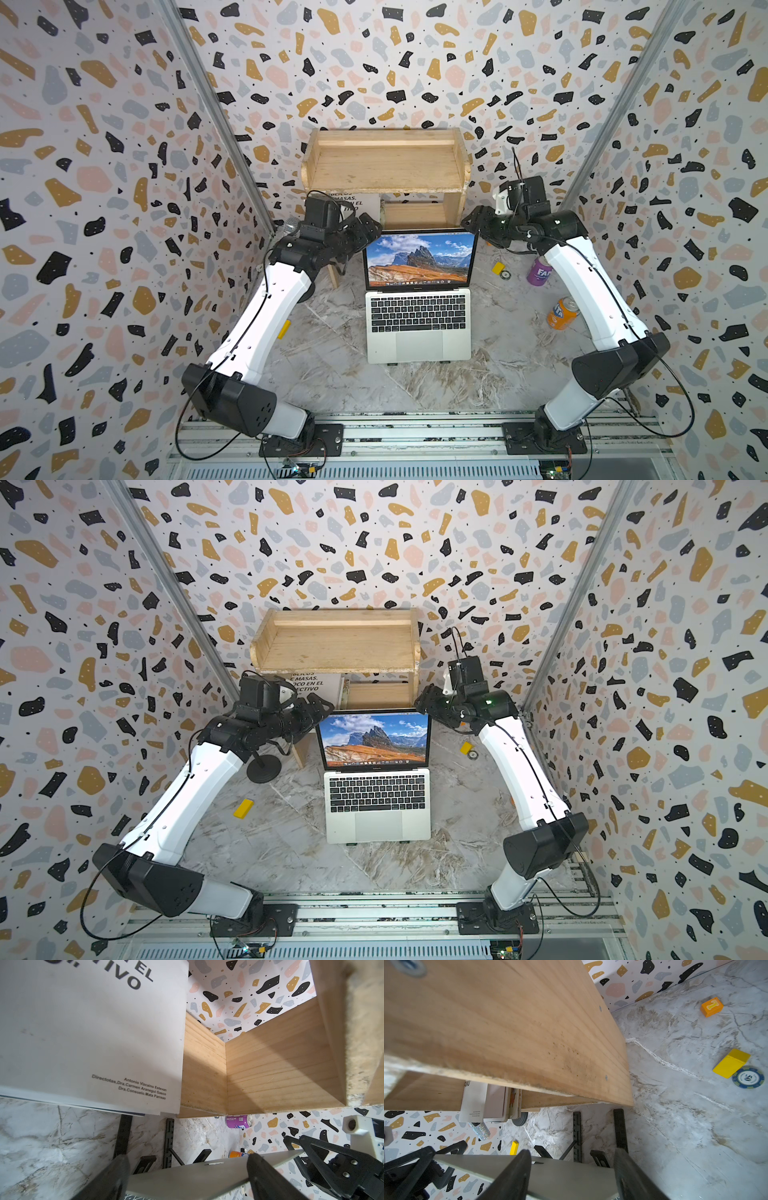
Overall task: Close the laptop lid and set it aside
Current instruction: Close the lid of the laptop.
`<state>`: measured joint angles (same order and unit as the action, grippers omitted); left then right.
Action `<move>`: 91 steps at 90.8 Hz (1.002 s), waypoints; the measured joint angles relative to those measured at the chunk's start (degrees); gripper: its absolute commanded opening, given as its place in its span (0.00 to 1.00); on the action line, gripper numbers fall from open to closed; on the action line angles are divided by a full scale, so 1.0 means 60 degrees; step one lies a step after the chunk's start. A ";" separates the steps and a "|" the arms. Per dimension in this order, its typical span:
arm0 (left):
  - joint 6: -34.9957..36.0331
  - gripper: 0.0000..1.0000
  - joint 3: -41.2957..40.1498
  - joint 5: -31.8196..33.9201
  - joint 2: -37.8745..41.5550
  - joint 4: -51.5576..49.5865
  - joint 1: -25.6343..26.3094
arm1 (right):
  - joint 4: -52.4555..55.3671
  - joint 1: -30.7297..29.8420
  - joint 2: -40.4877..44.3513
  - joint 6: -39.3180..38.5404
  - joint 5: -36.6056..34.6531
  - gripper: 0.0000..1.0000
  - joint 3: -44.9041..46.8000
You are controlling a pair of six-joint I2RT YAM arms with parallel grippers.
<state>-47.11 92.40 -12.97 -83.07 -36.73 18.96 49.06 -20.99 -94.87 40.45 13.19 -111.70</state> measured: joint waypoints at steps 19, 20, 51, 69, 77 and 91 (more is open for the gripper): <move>0.0000 0.89 -0.0306 -0.0004 0.0299 0.0153 0.0095 | -0.0029 -0.0069 0.0240 -0.0036 -0.0033 0.67 0.0222; -0.0004 0.89 -0.0317 -0.0004 0.0310 0.0157 0.0102 | -0.0029 -0.0073 0.0251 -0.0044 -0.0036 0.67 0.0237; 0.0066 0.89 -0.0597 0.0000 0.0488 0.0415 0.0149 | 0.0015 -0.0124 0.0361 -0.0331 -0.0211 0.67 0.0306; 0.0109 0.89 -0.0743 -0.0004 0.0634 0.0459 0.0171 | 0.0084 -0.0164 0.0433 -0.0503 -0.0328 0.67 0.0328; 0.0127 0.88 -0.0776 -0.0007 0.0663 0.0492 0.0175 | 0.0087 -0.0178 0.0455 -0.0579 -0.0382 0.67 0.0342; 0.0171 0.88 -0.0823 -0.0004 0.0721 0.0495 0.0189 | 0.0095 -0.0222 0.0488 -0.0685 -0.0459 0.67 0.0357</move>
<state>-46.09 87.46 -12.99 -78.74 -33.76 20.10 49.63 -22.33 -91.94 36.34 10.44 -109.56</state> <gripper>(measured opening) 0.884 0.670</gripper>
